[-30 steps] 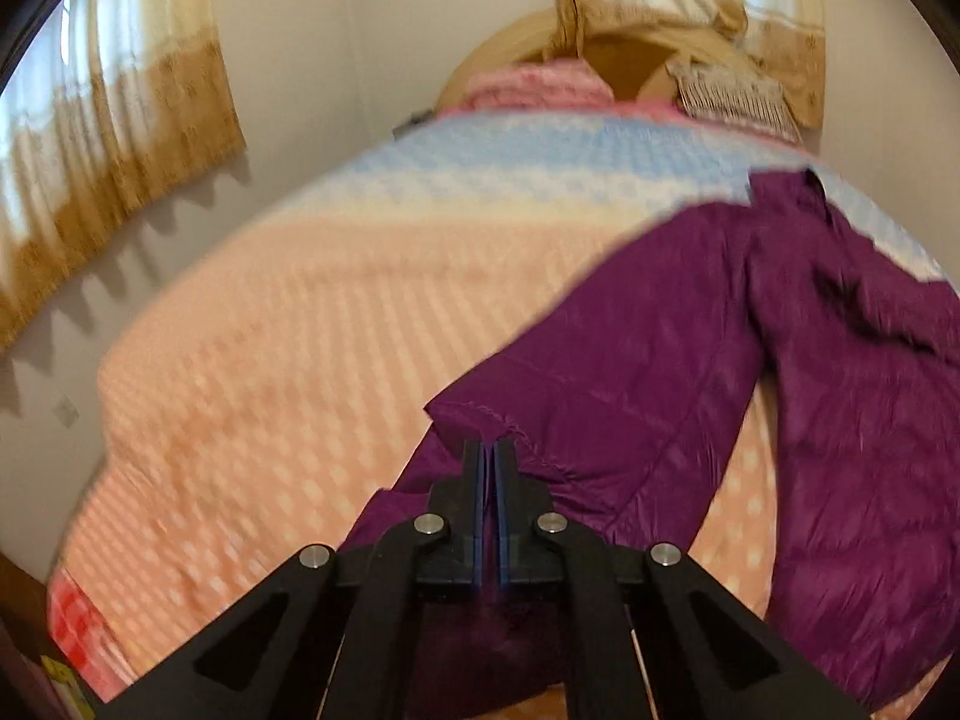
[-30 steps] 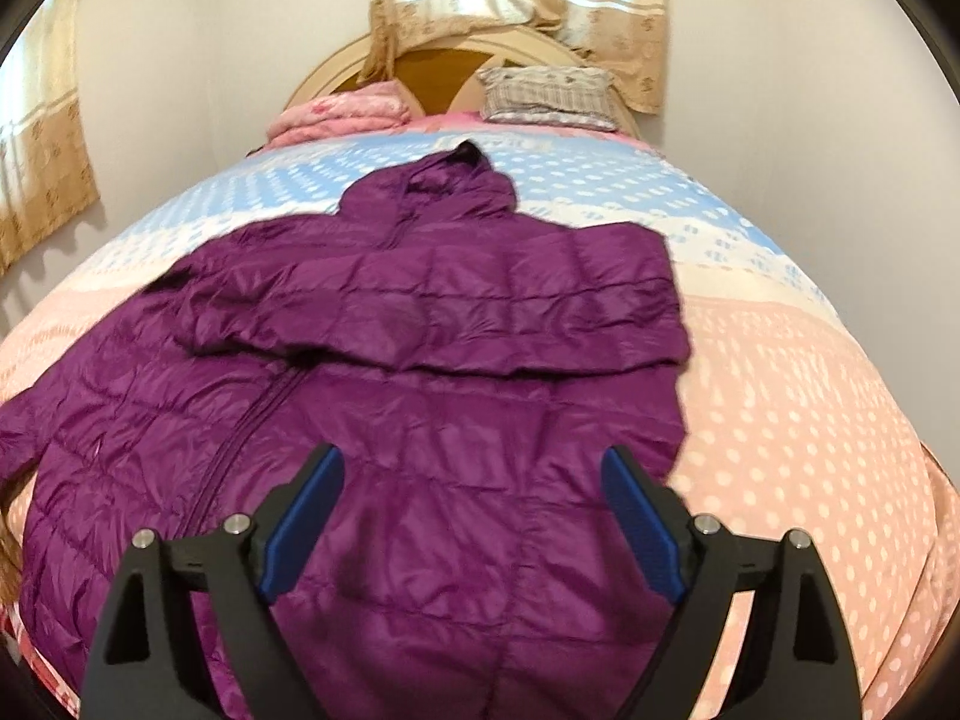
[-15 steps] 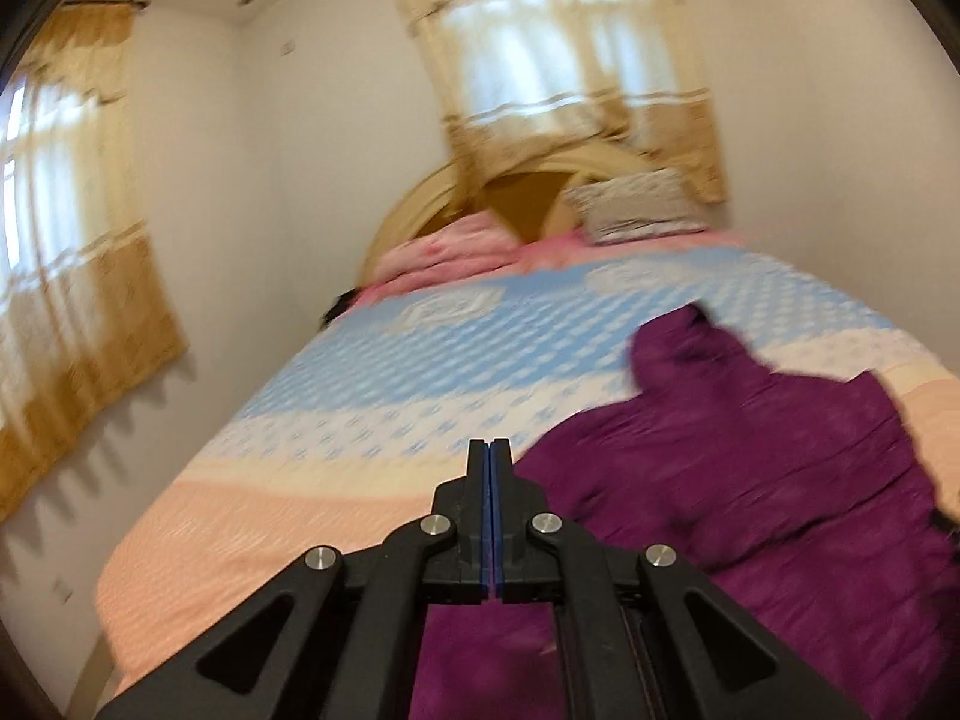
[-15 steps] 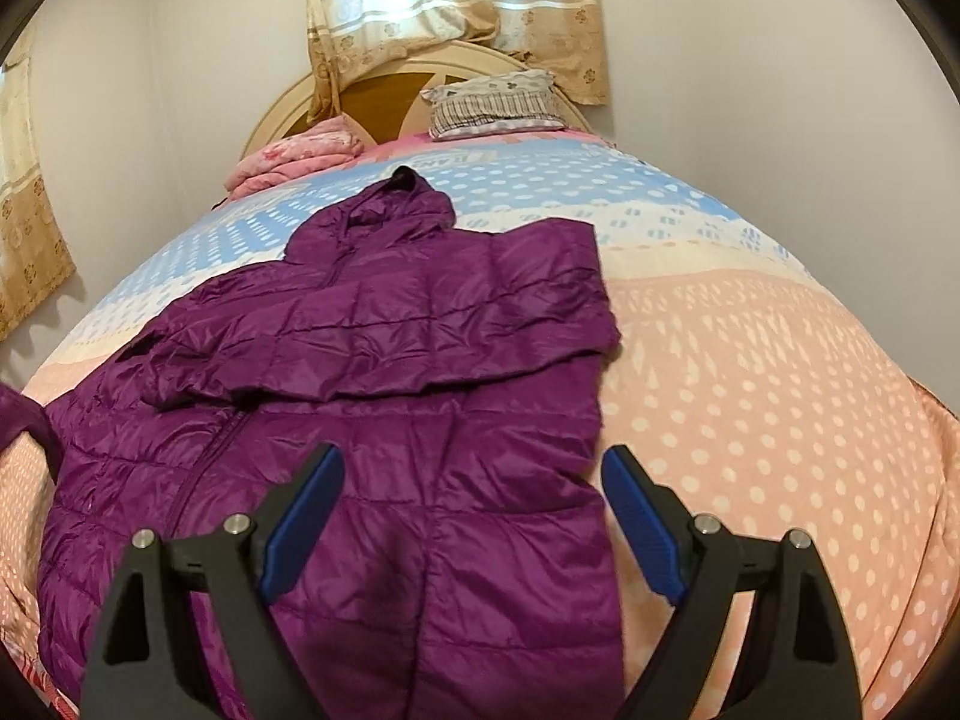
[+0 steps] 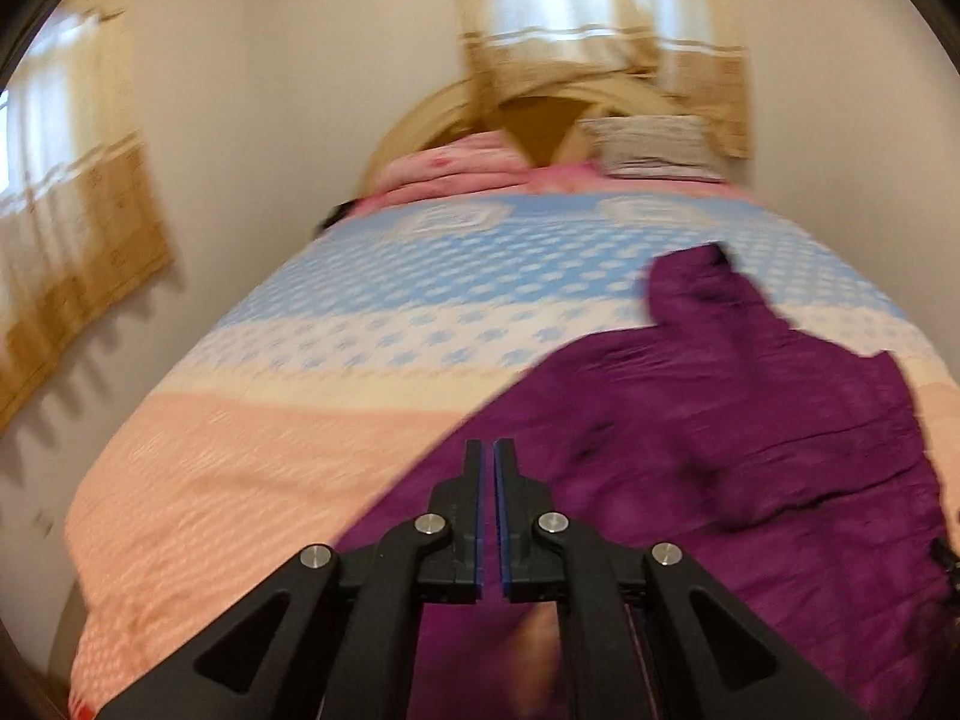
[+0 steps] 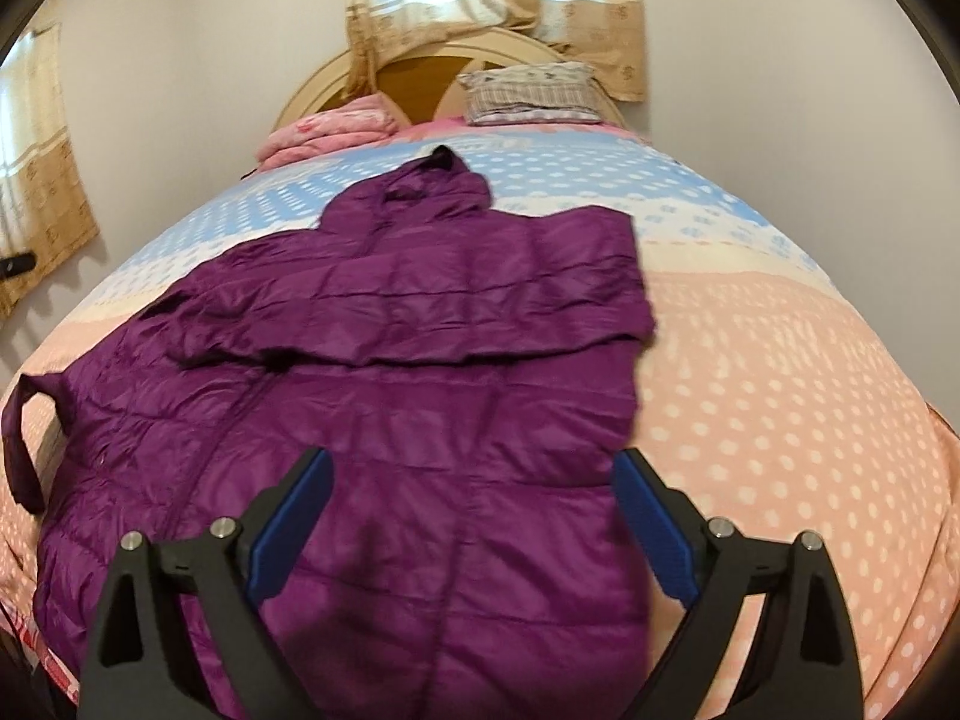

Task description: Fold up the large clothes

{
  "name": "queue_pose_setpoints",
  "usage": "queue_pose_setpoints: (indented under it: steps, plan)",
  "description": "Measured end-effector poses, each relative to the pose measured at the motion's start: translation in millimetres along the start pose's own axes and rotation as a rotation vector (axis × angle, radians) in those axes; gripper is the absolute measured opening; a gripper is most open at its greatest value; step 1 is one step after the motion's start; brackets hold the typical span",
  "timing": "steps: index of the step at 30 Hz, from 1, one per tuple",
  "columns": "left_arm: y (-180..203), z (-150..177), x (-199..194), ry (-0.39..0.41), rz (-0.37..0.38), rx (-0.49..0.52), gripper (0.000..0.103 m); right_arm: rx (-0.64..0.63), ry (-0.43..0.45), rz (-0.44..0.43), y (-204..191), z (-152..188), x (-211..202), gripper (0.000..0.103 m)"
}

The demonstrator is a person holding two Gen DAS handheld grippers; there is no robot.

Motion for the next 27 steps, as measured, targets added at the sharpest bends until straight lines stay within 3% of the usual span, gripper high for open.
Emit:
queue_pose_setpoints:
  steps: [1, 3, 4, 6, 11, 13, 19, 20, 22, 23, 25, 27]
  plan:
    - [-13, 8, 0, -0.008, -0.015, -0.013, 0.022, -0.013, 0.0, -0.006, -6, 0, 2, 0.096]
    - [-46, 30, -5, -0.021, -0.035, -0.068, 0.081, -0.034, -0.009, -0.017, -17, 1, 8, 0.096]
    - [-63, 42, -13, -0.005, -0.038, -0.11, 0.088, -0.053, -0.016, -0.023, -24, 2, 11, 0.096]
    - [-81, 63, -23, -0.002, -0.029, -0.157, 0.09, -0.082, -0.028, -0.028, -35, 3, 17, 0.096]
    - [-92, 106, -25, -0.089, 0.012, -0.258, 0.09, -0.154, -0.036, -0.022, -57, 7, 19, 0.096]
    - [-80, 120, -18, -0.138, 0.072, -0.268, 0.09, -0.168, -0.036, -0.017, -59, 9, 17, 0.096]
    - [-43, 148, 7, -0.214, 0.147, -0.225, 0.09, -0.162, -0.032, 0.007, -53, 12, 13, 0.096]
    - [-39, 151, 12, -0.217, 0.155, -0.217, 0.086, -0.157, -0.031, 0.011, -52, 12, 13, 0.096]
    - [-36, 155, 20, -0.231, 0.2, -0.222, 0.045, -0.139, -0.032, 0.02, -46, 13, 13, 0.096]
    - [-33, 158, 28, -0.256, 0.23, -0.221, 0.013, -0.131, -0.029, 0.023, -44, 13, 13, 0.096]
    - [-32, 161, 33, -0.266, 0.264, -0.229, 0.008, -0.118, -0.023, 0.027, -40, 13, 12, 0.096]
    - [-32, 157, 25, -0.241, 0.25, -0.205, 0.006, -0.107, -0.015, 0.031, -36, 14, 10, 0.096]
Point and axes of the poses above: each gripper's, at about its wrist camera, not at the fingertips, and x roughly the way its jaws point, y to its right, z to its underside, the point moved 2 cm from there along x, roughly the way its jaws point, and after that the axes turned 4 degrees about -z, right-handed, at the moved point
